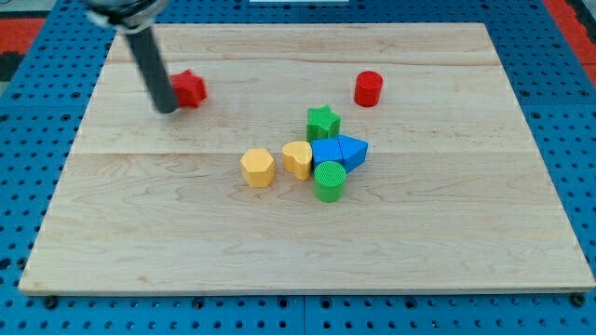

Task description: Push red star and red circle towards the top center

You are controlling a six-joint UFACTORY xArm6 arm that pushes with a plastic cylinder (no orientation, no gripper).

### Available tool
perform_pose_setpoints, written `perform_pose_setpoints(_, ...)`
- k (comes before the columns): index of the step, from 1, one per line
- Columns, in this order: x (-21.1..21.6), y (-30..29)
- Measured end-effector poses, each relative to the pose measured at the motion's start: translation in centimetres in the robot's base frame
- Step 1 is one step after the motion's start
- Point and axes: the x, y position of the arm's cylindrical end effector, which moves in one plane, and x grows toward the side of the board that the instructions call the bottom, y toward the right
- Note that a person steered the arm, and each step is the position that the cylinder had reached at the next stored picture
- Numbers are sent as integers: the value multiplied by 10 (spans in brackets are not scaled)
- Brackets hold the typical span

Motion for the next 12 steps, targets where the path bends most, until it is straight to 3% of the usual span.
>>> perform_pose_setpoints(1,-39,54)
perform_pose_setpoints(2,-19,-10)
perform_pose_setpoints(3,-47,-31)
perform_pose_setpoints(4,-60,45)
perform_pose_setpoints(5,-46,51)
perform_pose_setpoints(8,-90,144)
perform_pose_setpoints(10,-50,324)
perform_pose_setpoints(11,6,276)
perform_pose_setpoints(12,-21,203)
